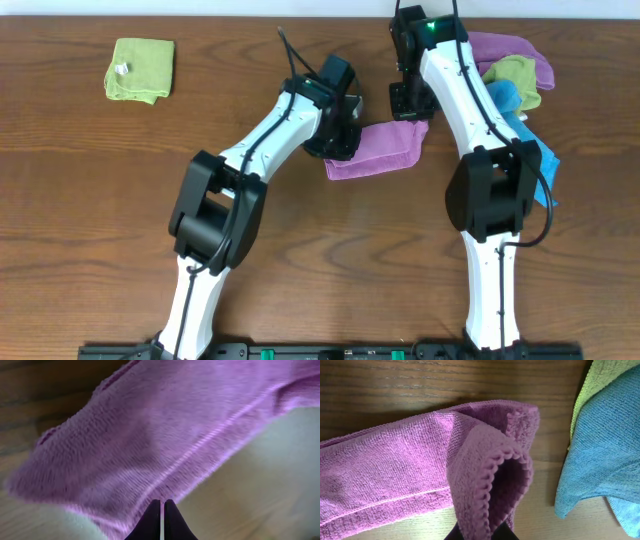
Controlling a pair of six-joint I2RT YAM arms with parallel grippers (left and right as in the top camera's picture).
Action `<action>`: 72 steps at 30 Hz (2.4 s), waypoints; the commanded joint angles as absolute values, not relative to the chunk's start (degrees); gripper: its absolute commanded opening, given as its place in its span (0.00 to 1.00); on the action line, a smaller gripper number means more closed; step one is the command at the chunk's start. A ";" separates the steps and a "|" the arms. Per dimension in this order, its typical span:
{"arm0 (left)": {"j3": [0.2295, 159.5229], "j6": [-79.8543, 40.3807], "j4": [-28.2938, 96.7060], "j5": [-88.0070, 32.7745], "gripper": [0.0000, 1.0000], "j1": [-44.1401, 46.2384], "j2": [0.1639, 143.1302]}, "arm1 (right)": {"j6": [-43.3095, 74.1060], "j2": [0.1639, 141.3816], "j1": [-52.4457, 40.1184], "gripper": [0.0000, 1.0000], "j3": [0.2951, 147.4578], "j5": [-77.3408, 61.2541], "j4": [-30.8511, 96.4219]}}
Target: Fold the cloth
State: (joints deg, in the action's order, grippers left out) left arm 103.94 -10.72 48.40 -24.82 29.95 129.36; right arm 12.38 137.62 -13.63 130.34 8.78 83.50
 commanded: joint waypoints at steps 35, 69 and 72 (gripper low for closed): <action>103.55 -9.61 57.06 -6.44 0.06 15.18 134.80 | 14.63 137.25 -24.99 0.01 130.41 -4.03 78.78; 102.10 -8.97 56.64 -12.97 0.06 14.68 121.93 | 19.33 137.25 -26.22 0.01 131.33 0.67 79.05; 102.08 -8.93 56.14 -10.87 0.06 14.68 121.51 | 19.33 137.25 -26.24 0.01 131.33 0.67 79.07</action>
